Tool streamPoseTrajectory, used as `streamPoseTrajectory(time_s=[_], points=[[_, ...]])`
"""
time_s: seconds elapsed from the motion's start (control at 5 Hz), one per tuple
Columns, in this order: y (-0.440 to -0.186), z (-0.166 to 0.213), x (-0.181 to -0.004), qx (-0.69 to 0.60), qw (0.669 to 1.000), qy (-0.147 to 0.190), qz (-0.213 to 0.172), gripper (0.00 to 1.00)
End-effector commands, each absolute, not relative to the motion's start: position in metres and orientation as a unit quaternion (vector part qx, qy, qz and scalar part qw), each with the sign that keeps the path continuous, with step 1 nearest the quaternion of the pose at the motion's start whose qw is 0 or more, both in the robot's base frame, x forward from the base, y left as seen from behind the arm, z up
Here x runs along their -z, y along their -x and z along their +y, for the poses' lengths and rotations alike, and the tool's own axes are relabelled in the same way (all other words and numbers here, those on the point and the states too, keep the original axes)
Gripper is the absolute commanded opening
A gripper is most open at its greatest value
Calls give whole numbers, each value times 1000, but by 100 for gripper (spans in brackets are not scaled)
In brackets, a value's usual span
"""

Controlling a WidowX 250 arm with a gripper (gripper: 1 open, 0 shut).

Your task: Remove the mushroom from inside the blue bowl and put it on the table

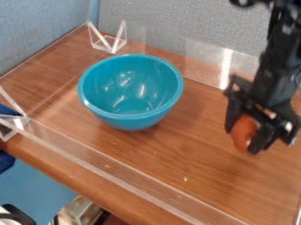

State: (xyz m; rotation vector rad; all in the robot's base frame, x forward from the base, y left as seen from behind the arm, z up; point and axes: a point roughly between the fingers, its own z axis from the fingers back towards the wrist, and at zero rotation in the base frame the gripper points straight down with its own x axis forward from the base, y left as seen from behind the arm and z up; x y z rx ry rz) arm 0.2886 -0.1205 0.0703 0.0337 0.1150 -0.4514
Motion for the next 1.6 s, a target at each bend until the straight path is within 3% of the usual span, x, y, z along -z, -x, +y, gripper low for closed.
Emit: streamPoseTrajectory(time_s=[0.0,0.4,0.6,1.4], points=[[-298,-118,-64,220,974,-14,46,0],[-315,-110,-37,218,974,-15,56,0],[-321,-110,-31,219,974,-13,60,0],[-333,-104,-27,220,973,-9,70,0]])
